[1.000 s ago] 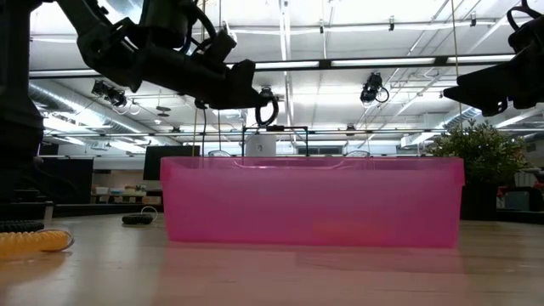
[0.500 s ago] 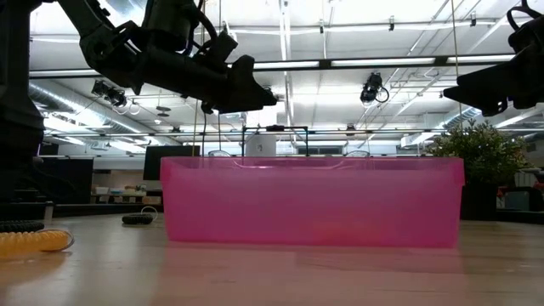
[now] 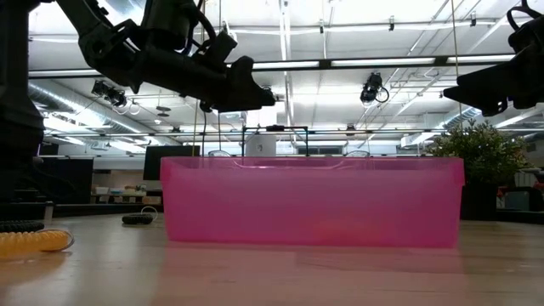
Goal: Sort spring keychains
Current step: Put the orange spring keychain into the pink bin
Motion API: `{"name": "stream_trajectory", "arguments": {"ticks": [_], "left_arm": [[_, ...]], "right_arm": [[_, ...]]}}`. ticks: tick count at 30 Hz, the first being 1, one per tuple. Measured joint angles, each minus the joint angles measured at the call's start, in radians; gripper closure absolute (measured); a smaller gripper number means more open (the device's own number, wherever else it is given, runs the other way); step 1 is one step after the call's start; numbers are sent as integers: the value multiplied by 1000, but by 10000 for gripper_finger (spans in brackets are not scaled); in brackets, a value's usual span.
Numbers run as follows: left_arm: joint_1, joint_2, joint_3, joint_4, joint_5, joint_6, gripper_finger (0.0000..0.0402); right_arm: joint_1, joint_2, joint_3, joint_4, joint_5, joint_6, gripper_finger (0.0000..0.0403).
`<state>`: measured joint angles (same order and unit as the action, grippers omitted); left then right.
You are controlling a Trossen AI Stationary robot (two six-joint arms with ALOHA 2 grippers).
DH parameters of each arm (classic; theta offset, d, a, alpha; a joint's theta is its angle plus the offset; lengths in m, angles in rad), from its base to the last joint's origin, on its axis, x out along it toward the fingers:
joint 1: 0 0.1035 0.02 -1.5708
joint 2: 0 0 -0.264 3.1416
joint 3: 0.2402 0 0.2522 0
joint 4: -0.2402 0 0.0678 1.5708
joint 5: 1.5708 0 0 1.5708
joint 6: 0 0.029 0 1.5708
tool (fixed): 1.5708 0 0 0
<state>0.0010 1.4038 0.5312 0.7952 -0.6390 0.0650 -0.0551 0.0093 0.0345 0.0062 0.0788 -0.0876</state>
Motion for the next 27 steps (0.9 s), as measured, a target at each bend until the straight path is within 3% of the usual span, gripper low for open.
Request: {"name": "stream_trajectory", "arguments": {"ticks": [11, 19, 27], "left_arm": [[-101, -118, 8, -234, 0, 3, 168], [-287, -139, 178, -726, -3, -67, 168], [-494, -88, 419, -1237, 85, -418, 168]], "right_arm": [[0, 0, 0, 0, 0, 0, 156], [0, 0, 0, 0, 0, 0, 156], [0, 0, 0, 0, 0, 0, 156]]}}
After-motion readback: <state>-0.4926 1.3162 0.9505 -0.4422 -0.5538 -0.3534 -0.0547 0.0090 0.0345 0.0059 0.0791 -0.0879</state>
